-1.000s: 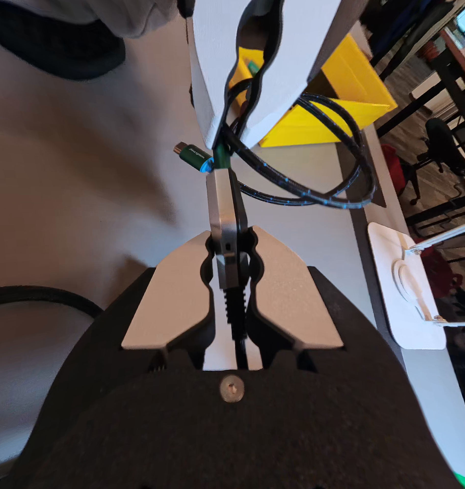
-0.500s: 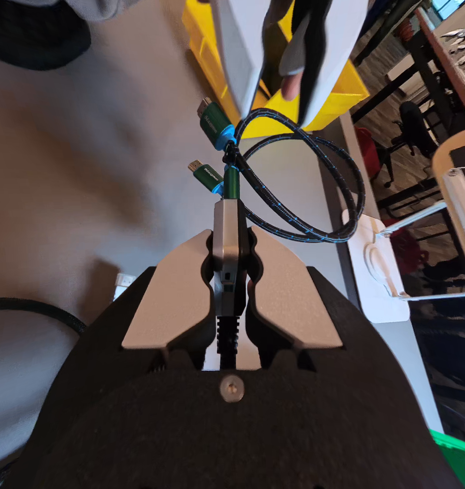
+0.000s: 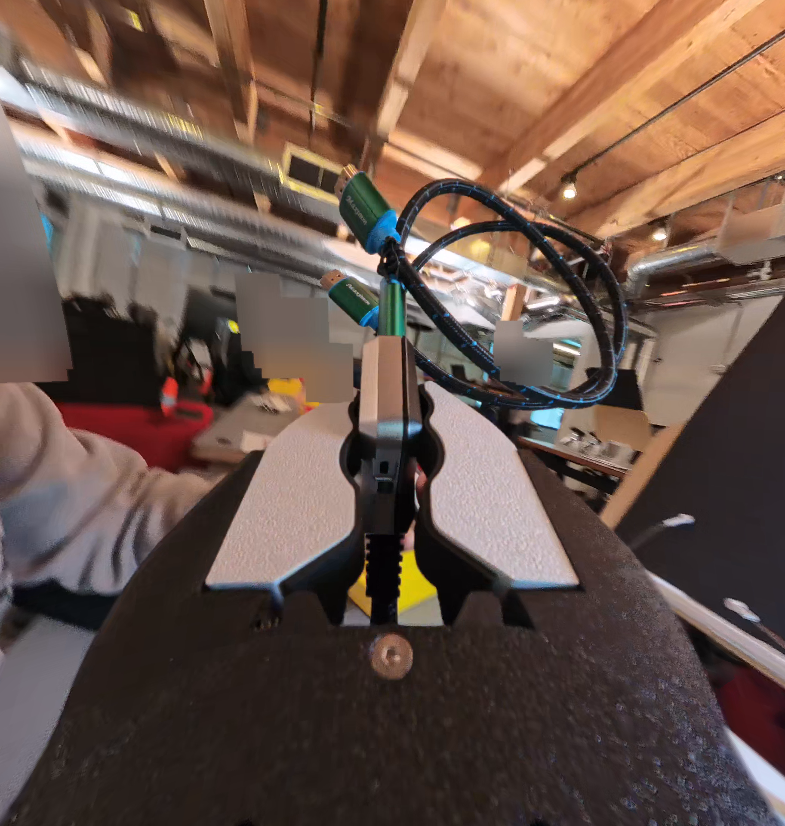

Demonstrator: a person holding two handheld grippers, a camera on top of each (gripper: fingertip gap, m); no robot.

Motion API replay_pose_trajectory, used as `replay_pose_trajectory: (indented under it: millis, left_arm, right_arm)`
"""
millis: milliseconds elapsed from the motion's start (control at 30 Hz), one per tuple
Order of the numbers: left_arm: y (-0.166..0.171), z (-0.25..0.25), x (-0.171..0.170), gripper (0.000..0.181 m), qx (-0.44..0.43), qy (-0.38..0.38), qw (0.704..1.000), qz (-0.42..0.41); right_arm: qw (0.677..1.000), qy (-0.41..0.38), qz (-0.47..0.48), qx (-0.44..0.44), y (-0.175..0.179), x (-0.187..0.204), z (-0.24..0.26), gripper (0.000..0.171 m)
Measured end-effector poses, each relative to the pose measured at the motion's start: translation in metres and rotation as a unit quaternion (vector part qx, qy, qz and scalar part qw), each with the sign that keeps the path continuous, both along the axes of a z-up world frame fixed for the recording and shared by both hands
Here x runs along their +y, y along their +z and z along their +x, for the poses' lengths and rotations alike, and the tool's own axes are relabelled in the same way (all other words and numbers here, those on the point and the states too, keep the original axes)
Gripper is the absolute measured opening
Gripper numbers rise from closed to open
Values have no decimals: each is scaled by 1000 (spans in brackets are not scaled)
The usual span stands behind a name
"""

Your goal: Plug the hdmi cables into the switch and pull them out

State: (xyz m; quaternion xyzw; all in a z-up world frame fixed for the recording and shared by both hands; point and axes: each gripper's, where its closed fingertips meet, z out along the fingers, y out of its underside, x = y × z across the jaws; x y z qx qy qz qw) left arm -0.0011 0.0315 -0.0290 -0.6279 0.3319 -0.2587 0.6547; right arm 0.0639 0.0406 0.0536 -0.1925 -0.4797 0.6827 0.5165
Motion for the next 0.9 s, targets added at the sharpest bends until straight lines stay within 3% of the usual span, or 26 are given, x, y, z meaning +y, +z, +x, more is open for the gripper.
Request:
replay_pose_trajectory:
  millis: [100,133,200,300,433,500,567,700,800,900]
  left_arm:
    - [16,42,0,40,-38,-29,997,59]
    - [20,42,0,24,-38,-15,996,76]
    - [14,34,-3,22,-7,-13,998,66]
    - [-3,10,-4,22,73,16,997,34]
    - [-22,-3,-7,21,151,20,988,-3]
    - [-30,-1,-5,21,177,28,984,-11]
    - [-31,-1,-5,21,178,30,984,-10]
    - [-20,1,-7,22,158,33,987,6]
    - [13,4,-16,26,124,48,990,52]
    - [52,-8,-28,28,71,77,990,95]
  right_arm:
    - [998,43,-33,-21,-14,-16,-20,22]
    - [998,43,-27,-36,-22,-20,-28,22]
    - [997,42,-20,-69,-30,-17,-36,24]
    - [988,-29,71,-137,-53,-6,-46,26]
    - [934,-110,232,-247,-94,0,-50,32]
    - [909,-137,274,-282,-111,2,-54,31]
    - [903,-145,287,-284,-115,5,-55,25]
    - [896,-154,322,-264,-102,-3,-49,22]
    - [886,-173,367,-222,-65,-14,-36,21]
    - [851,-211,431,-213,-17,-9,-23,21]
